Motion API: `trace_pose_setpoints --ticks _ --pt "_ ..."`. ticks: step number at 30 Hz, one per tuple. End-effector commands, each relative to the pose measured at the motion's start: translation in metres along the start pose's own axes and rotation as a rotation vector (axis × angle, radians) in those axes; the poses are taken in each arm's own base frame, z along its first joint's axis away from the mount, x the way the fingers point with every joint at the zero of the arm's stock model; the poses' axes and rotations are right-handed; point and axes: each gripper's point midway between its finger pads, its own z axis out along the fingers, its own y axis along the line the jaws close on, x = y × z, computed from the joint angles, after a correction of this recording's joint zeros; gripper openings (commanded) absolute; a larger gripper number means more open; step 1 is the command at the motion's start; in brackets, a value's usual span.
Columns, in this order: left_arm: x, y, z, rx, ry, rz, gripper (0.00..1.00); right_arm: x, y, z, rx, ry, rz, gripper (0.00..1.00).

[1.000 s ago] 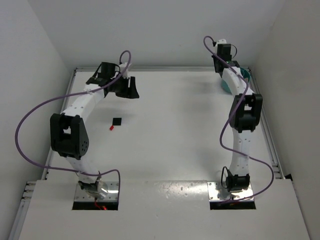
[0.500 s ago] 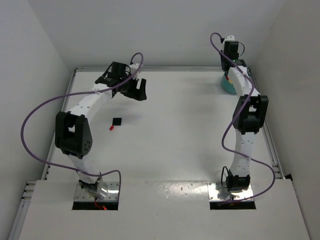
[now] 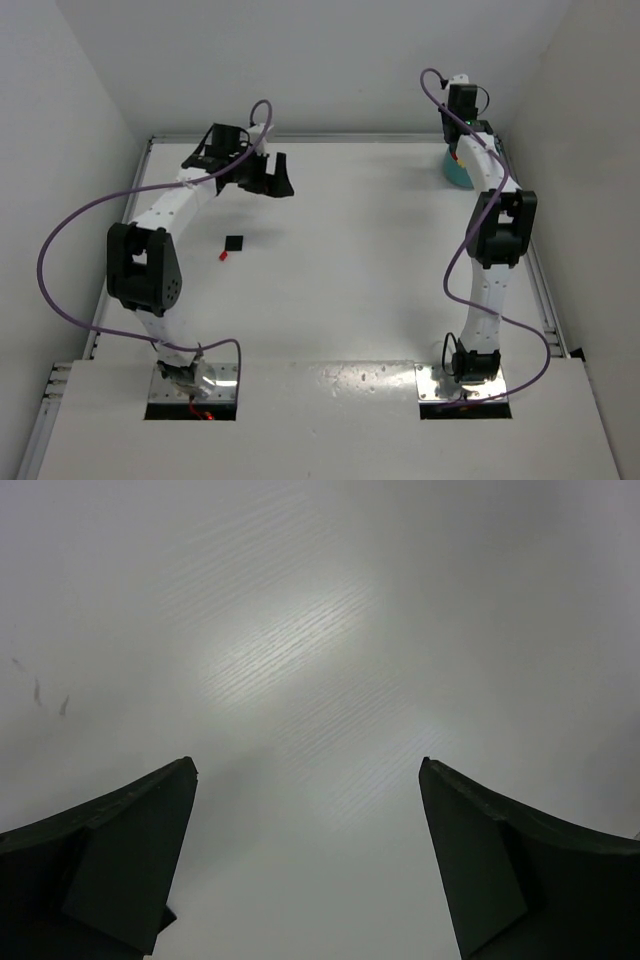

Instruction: Sort the legos into containers by color

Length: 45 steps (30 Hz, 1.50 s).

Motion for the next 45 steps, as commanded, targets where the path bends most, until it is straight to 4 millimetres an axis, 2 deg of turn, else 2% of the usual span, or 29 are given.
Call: trace_pose_setpoints --ticks 1,4,7,10,13,15,17,20,28,31,35,36,38,39,45 --pt "-0.018 -0.004 -0.02 0.092 -0.093 -0.022 1.0 -0.001 -0.002 0.002 -0.001 -0.009 0.007 0.04" --pt "-0.016 0.01 -0.023 0.002 -0.098 -0.001 1.0 0.003 0.0 0.005 -0.003 -0.001 0.004 0.04" --pt "-0.019 0.023 -0.025 -0.065 -0.114 -0.056 1.0 0.015 0.001 0.015 -0.003 0.025 0.0 0.05" --pt "-0.013 0.03 -0.018 -0.09 -0.092 -0.116 1.0 0.01 0.0 0.016 0.0 0.015 0.004 0.05" --pt "-0.008 0.03 -0.015 -0.089 -0.086 -0.15 1.0 0.013 0.003 0.021 -0.001 0.021 0.002 0.05" --pt "-0.012 0.028 -0.017 -0.087 -0.107 -0.139 1.0 0.018 0.006 0.026 -0.004 0.029 -0.001 0.05" --pt "-0.016 0.031 -0.019 -0.106 -0.117 -0.15 1.0 0.012 0.004 0.026 0.001 0.013 0.005 0.05" --pt "-0.012 0.031 -0.015 -0.096 -0.093 -0.152 1.0 0.017 0.008 0.032 -0.002 0.022 0.001 0.05" --pt "-0.016 0.029 -0.016 -0.086 -0.101 -0.147 1.0 0.017 0.006 0.036 0.02 0.019 -0.005 0.08" --pt "-0.018 0.03 -0.014 -0.086 -0.101 -0.147 1.0 0.018 0.004 0.036 0.029 0.022 -0.005 0.13" --pt "-0.017 0.031 -0.014 -0.087 -0.101 -0.127 1.0 0.016 0.002 0.036 0.042 0.015 -0.001 0.28" --pt "-0.017 0.031 -0.014 -0.087 -0.1 -0.127 1.0 0.016 0.002 0.036 0.042 0.015 -0.001 0.35" --pt "-0.017 0.031 -0.014 -0.088 -0.1 -0.116 1.0 0.014 0.0 0.036 0.053 0.009 0.002 0.44" --pt "-0.017 0.031 -0.014 -0.088 -0.1 -0.116 1.0 0.014 0.0 0.036 0.053 0.009 0.002 0.52" --pt "-0.019 0.029 -0.02 -0.088 -0.109 -0.097 1.0 0.014 0.002 0.036 0.038 0.005 0.002 0.55"
